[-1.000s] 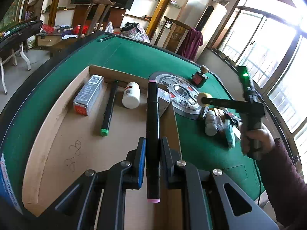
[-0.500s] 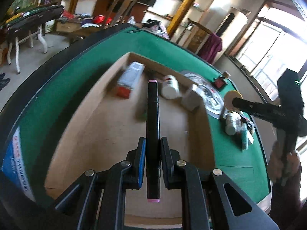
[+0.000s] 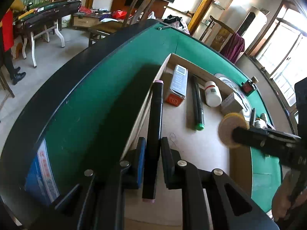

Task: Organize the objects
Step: 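Lower the tape roll and the marker into the tray and open both tools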

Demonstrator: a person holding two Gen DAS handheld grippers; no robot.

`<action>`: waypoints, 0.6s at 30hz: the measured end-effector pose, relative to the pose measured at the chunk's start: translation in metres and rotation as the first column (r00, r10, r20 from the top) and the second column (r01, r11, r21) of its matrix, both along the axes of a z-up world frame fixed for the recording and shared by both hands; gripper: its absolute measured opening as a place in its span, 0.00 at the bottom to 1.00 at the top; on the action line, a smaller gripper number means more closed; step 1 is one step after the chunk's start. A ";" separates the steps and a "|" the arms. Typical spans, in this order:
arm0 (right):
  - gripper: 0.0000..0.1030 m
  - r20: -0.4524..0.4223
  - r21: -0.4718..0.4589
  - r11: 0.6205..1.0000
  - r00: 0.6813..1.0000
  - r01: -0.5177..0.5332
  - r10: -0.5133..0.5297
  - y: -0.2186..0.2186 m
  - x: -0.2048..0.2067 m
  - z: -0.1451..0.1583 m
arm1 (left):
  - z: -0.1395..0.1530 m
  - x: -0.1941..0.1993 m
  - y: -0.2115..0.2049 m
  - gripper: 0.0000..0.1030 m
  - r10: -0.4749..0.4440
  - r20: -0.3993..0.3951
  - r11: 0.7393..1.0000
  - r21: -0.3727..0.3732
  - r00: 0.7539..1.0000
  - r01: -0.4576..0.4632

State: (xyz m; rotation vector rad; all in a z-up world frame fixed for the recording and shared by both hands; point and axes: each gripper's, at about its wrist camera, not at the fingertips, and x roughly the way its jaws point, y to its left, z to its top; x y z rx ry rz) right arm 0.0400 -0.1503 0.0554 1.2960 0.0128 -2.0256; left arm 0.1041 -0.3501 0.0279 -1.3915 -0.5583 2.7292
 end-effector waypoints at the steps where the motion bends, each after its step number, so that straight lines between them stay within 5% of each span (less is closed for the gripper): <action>1: 0.34 0.003 0.006 1.000 1.000 -0.002 0.002 -0.006 0.001 -0.003 | -0.001 -0.002 0.000 0.15 -0.001 -0.001 1.000 0.000 1.000 0.001; 8: 0.34 0.024 0.054 0.998 1.000 0.013 -0.015 -0.035 -0.010 -0.022 | -0.002 -0.010 -0.001 0.16 -0.004 -0.041 0.999 0.051 0.999 0.006; 18: 0.36 0.012 0.053 0.998 0.999 0.038 -0.039 -0.042 -0.025 -0.031 | 0.014 0.003 -0.004 0.50 0.007 -0.130 0.994 0.107 0.991 0.007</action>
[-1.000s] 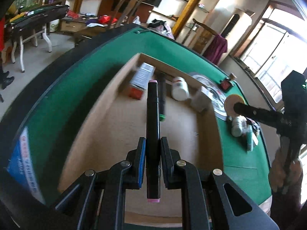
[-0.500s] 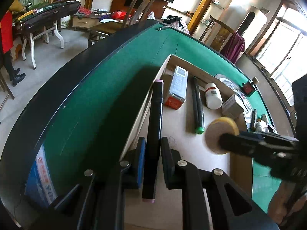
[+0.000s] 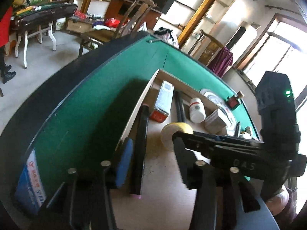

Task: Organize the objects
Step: 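Lower the tape roll and the marker into the tray and open both tools, then grasp the large white QR-code bottle with the left tool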

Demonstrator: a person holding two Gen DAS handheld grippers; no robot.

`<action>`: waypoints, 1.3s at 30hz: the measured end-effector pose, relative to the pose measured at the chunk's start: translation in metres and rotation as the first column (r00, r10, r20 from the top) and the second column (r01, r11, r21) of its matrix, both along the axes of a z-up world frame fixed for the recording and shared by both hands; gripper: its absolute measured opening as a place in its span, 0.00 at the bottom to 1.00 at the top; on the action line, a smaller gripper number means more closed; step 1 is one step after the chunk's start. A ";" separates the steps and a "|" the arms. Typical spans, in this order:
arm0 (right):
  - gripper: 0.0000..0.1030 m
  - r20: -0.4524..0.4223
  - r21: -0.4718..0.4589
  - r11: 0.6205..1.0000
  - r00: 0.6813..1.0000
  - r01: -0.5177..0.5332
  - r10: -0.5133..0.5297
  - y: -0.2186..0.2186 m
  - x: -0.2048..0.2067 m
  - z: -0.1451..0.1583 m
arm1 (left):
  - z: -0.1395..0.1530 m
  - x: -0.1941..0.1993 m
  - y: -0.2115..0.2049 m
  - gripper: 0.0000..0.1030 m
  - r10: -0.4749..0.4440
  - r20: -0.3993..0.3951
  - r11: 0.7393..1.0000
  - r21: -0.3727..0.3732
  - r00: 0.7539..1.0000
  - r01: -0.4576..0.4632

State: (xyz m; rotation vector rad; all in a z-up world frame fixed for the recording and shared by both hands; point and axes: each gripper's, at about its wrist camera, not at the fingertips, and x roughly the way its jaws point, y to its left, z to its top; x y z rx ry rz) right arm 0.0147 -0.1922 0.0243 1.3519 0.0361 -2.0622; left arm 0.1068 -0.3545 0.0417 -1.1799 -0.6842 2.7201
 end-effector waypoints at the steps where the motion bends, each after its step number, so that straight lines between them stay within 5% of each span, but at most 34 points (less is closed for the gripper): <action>1: 0.36 -0.002 -0.004 1.000 1.000 -0.001 0.001 0.001 0.004 0.003 | 0.004 0.003 0.000 0.52 0.009 -0.010 1.000 0.002 1.000 -0.009; 4: 0.40 -0.053 -0.015 1.000 0.999 -0.007 0.006 0.009 0.013 0.015 | 0.012 0.011 -0.001 0.59 0.022 -0.022 0.999 0.029 1.000 -0.021; 8: 0.67 -0.103 -0.053 0.998 0.995 0.015 -0.020 0.033 0.024 0.033 | 0.021 0.020 0.002 0.69 0.044 -0.026 0.999 0.030 0.999 -0.043; 10: 0.72 -0.125 -0.071 0.997 0.991 0.041 -0.050 0.053 0.031 0.039 | 0.023 0.024 0.006 0.70 0.048 -0.023 0.998 0.038 0.999 -0.047; 23: 0.80 -0.205 -0.163 0.953 0.936 0.255 -0.285 0.201 0.044 0.069 | 0.046 0.030 0.084 0.73 -0.084 -0.010 0.996 -0.031 0.996 0.084; 28: 0.87 -0.269 -0.197 0.914 0.877 0.355 -0.399 0.255 0.033 0.089 | 0.058 0.027 0.122 0.74 -0.155 -0.011 0.985 -0.076 0.988 0.154; 34: 0.88 -0.349 -0.191 0.817 0.740 0.544 -0.574 0.335 0.007 0.081 | 0.061 0.007 0.169 0.75 -0.221 0.055 0.967 -0.121 0.974 0.226; 37: 0.88 -0.300 -0.268 0.732 0.667 0.627 -0.682 0.387 0.003 0.060 | 0.060 -0.008 0.204 0.77 -0.261 0.067 0.946 -0.181 0.963 0.269; 39: 0.89 -0.223 -0.277 0.693 0.657 0.665 -0.720 0.409 -0.004 0.048 | 0.056 -0.024 0.232 0.77 -0.288 0.082 0.928 -0.223 0.954 0.299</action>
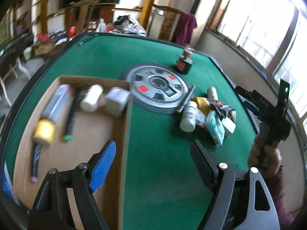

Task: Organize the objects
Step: 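Grasp the large white QR-code bottle with the left tool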

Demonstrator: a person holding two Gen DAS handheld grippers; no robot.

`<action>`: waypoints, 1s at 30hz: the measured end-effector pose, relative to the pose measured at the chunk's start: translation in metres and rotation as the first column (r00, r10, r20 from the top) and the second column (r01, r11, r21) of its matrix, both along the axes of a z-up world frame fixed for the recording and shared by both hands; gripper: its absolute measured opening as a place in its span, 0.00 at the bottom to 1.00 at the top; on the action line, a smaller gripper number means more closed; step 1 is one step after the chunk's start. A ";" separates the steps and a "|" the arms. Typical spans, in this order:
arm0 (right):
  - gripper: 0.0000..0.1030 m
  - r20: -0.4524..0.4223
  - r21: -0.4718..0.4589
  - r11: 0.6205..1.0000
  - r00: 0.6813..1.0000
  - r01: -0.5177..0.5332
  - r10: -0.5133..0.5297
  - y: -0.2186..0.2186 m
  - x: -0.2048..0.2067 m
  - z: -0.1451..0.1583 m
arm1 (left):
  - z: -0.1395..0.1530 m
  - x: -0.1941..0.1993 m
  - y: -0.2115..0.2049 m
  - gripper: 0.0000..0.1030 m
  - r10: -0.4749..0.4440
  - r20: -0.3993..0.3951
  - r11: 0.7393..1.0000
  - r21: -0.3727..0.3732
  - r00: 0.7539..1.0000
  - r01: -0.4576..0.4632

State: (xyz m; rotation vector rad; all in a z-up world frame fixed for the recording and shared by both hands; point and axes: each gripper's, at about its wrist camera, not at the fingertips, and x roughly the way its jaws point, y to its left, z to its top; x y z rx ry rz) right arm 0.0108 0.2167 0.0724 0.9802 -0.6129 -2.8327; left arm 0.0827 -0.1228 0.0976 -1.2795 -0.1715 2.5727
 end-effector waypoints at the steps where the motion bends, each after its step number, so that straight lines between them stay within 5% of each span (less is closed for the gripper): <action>1: 0.89 0.010 -0.043 0.999 1.000 -0.008 0.008 0.008 -0.003 -0.003 | -0.003 -0.008 0.011 0.77 -0.015 0.003 1.000 -0.007 1.000 0.015; 4: 0.89 0.010 -0.106 0.994 1.000 -0.002 0.003 0.017 -0.004 -0.003 | -0.014 -0.029 0.051 0.77 -0.081 -0.027 0.997 -0.020 0.996 0.080; 6: 0.89 0.002 -0.067 0.998 1.000 -0.012 0.012 0.010 -0.003 -0.001 | -0.024 -0.041 0.077 0.74 -0.120 -0.056 0.988 -0.107 0.991 0.113; 9: 0.89 0.003 -0.006 1.000 1.000 -0.029 0.029 -0.004 0.000 0.000 | -0.038 -0.052 0.098 0.51 -0.176 -0.027 0.972 -0.165 0.984 0.169; 20: 0.90 0.053 -0.024 0.999 0.998 -0.035 0.036 -0.006 -0.011 -0.014 | -0.064 -0.062 0.118 0.50 -0.358 0.010 0.879 -0.334 0.934 0.341; 26: 0.90 0.064 -0.023 1.000 0.998 -0.020 0.022 -0.003 -0.012 -0.018 | -0.080 -0.093 0.130 0.49 -0.311 0.051 0.912 -0.266 0.949 0.313; 30: 0.90 0.084 -0.024 0.999 0.996 -0.025 0.027 -0.005 -0.014 -0.021 | -0.080 -0.097 0.133 0.32 -0.294 0.035 0.926 -0.238 0.955 0.294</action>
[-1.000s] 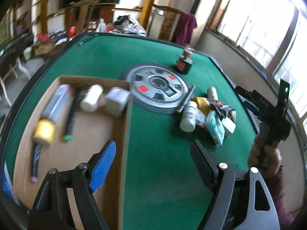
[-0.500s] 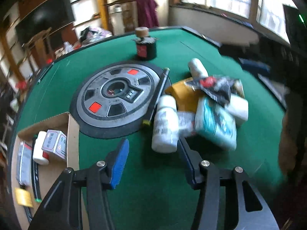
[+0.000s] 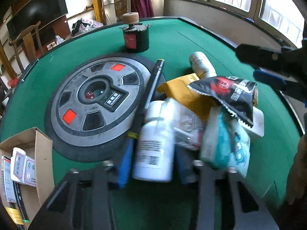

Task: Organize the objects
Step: 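Grasp the large white QR-code bottle with the left tool, then carry the bottle toward the tray with left tool while right tool grasps yellow-banded black marker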

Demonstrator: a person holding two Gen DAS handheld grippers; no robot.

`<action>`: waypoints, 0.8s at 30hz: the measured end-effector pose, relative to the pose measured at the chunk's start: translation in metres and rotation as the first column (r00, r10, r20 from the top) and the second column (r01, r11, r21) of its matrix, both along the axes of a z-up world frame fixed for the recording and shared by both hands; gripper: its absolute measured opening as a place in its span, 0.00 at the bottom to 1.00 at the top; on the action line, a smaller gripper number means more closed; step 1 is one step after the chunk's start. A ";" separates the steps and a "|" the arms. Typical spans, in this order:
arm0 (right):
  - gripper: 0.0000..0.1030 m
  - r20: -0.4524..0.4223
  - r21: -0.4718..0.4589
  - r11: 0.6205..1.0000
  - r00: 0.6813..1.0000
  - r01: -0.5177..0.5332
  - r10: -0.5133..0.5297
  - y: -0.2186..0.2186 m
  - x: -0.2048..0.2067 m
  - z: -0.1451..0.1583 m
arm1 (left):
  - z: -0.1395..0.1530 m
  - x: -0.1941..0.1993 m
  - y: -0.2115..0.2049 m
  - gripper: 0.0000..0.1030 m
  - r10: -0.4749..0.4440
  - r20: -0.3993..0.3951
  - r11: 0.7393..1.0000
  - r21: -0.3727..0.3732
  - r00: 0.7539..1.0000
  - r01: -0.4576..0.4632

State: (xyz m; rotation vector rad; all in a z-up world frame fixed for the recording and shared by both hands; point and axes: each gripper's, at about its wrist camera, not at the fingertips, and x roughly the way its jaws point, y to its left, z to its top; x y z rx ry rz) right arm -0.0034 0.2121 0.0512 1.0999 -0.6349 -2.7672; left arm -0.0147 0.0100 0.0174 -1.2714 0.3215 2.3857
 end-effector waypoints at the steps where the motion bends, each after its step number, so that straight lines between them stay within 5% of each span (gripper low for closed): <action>1: 0.90 0.002 0.001 1.000 1.000 -0.001 0.001 0.000 0.000 0.000 | 0.000 0.001 0.000 0.32 0.005 0.000 1.000 0.001 1.000 -0.005; 11: 0.90 0.019 0.014 1.000 1.000 0.002 -0.002 -0.001 -0.002 -0.003 | 0.023 0.034 -0.046 0.32 0.114 -0.001 0.988 0.107 0.994 -0.113; 24: 0.89 0.006 0.069 0.998 1.000 0.002 -0.003 -0.008 0.004 -0.008 | 0.082 0.122 -0.147 0.32 0.282 -0.084 0.931 0.267 0.956 -0.251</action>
